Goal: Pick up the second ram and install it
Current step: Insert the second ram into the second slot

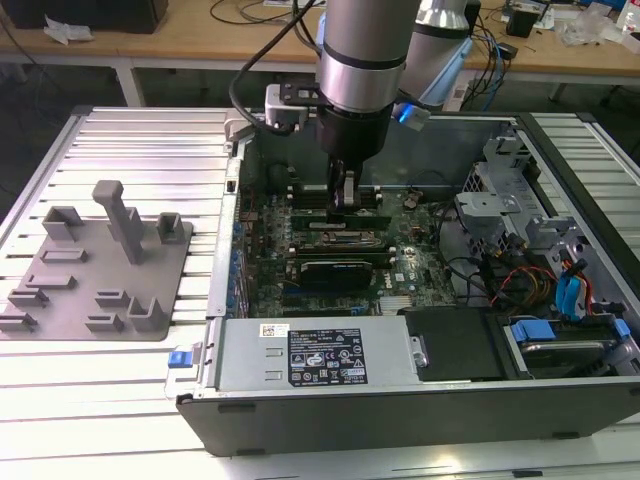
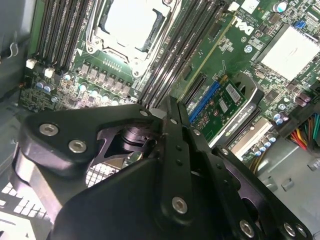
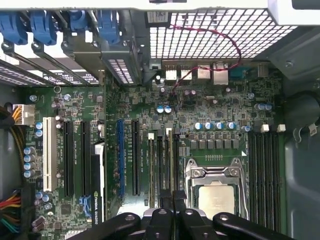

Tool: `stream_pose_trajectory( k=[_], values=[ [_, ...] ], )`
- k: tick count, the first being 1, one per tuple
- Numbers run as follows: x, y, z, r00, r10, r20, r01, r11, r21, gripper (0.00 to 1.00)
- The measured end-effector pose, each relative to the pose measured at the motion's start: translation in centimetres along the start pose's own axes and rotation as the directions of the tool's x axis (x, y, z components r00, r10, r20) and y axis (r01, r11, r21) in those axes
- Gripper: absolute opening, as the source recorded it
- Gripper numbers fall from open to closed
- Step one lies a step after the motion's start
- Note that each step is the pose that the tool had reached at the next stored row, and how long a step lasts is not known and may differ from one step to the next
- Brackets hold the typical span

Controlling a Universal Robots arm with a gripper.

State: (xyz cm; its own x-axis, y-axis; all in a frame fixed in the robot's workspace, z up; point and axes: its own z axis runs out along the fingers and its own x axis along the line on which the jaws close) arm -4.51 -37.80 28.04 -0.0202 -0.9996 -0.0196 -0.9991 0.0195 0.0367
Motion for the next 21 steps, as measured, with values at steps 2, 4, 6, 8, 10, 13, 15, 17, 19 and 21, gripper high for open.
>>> stream_pose_trajectory(
  k=[2, 4, 6, 8, 10, 13, 15, 17, 19, 21],
  values=[
    [0.0, 0.0, 0.11, 1.0, 0.0, -0.0001, 0.0, 1.0, 0.0, 0.09],
    [0.0, -0.04, 0.18, 1.0, 0.0, 0.0004, 0.0, 1.0, 0.0001, 0.09],
    [0.0, -0.6, 0.37, 1.0, 0.0, 0.0002, 0.0, 1.0, 0.0001, 0.09],
    [0.0, -0.67, 0.75, 1.0, 0.003, 0.0003, -0.003, 1.0, 0.0001, 0.09],
    [0.0, -0.69, 0.86, 1.0, 0.003, 0.0006, -0.003, 1.0, 0.0001, 0.09],
    [0.01, -0.71, 1.27, 1.0, 0.003, 0.001, -0.003, 1.0, 0.0001, 0.09],
    [0.02, -0.72, 1.67, 1.0, 0.003, 0.001, -0.003, 1.0, 0.0001, 0.09],
    [0.03, -0.87, 1.96, 1.0, 0.003, 0.001, -0.003, 1.0, 0.0001, 0.09],
    [0.04, -0.93, 2.15, 1.0, 0.004, 0.001, -0.004, 1.0, 0.0001, 0.09],
    [0.05, -0.94, 2.42, 1.0, 0.004, 0.0011, -0.004, 1.0, 0.0007, 0.09]
  ],
)
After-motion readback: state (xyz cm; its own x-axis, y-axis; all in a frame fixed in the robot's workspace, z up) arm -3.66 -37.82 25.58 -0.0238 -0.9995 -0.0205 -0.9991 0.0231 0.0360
